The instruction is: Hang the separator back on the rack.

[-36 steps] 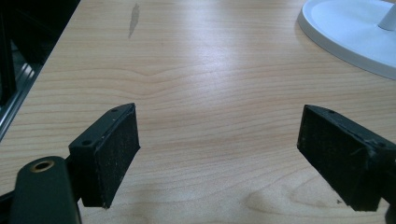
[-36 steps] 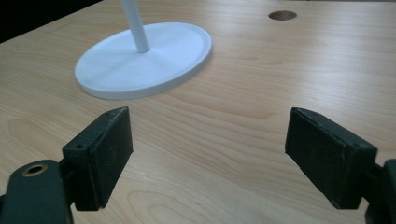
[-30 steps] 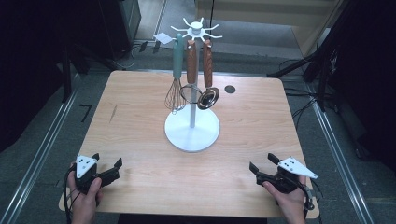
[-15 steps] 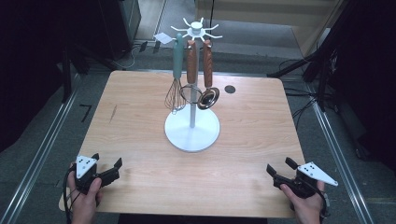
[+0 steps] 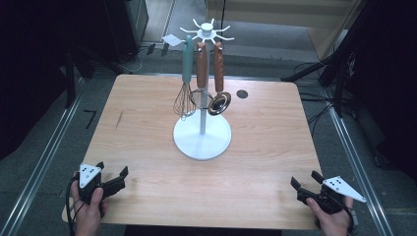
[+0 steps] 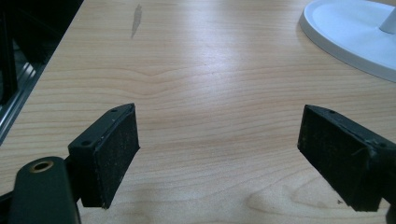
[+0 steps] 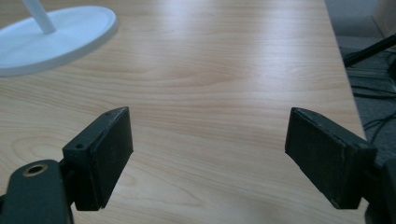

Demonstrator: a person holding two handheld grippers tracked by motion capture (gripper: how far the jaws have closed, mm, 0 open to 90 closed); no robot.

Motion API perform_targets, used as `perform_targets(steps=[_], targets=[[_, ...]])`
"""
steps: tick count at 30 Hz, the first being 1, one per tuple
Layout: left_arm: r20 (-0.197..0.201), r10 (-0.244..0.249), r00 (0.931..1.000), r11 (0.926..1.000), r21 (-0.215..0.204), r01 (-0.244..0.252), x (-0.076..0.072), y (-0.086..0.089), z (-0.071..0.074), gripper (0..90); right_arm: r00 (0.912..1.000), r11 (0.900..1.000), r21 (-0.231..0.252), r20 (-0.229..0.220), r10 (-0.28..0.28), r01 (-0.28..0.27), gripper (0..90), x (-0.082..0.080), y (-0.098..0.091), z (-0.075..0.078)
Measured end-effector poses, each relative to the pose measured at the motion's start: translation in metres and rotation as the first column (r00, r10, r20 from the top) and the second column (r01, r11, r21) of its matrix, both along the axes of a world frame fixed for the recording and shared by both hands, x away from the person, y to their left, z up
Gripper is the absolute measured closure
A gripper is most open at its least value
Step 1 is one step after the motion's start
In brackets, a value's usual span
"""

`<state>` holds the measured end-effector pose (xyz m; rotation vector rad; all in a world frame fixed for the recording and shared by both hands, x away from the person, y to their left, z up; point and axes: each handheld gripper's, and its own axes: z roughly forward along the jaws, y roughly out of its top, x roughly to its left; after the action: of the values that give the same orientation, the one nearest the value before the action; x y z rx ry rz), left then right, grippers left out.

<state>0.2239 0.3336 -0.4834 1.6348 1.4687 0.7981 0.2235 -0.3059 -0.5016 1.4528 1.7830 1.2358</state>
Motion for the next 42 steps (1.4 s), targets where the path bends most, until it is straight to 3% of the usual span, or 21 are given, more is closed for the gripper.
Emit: perform_targets(steps=[23,26,31,42], targets=[[0.001,0.001,1.0,0.9999,0.014,-0.001,0.0,-0.002,0.0,13.3,0.9959,0.9959,0.006,-0.009,-0.091,0.091,18.3,-0.013,-0.038,-0.009],[-0.001,0.002,1.0,0.9999,0.016,-0.001,0.0,-0.002,0.0,13.3,0.9957,0.9957,0.011,-0.009,-0.092,0.092,18.3,-0.014,-0.038,-0.009],[-0.003,0.012,0.9999,0.9999,0.012,-0.012,0.001,-0.001,0.0,13.3,0.9959,0.9958,-0.025,-0.019,-0.088,0.088,18.2,-0.013,-0.033,-0.008],[-0.011,0.03,0.9995,0.9995,-0.01,-0.03,0.002,0.002,0.0,13.2,0.9951,0.9952,-0.013,-0.015,-0.097,0.097,17.8,-0.013,-0.035,-0.009]])
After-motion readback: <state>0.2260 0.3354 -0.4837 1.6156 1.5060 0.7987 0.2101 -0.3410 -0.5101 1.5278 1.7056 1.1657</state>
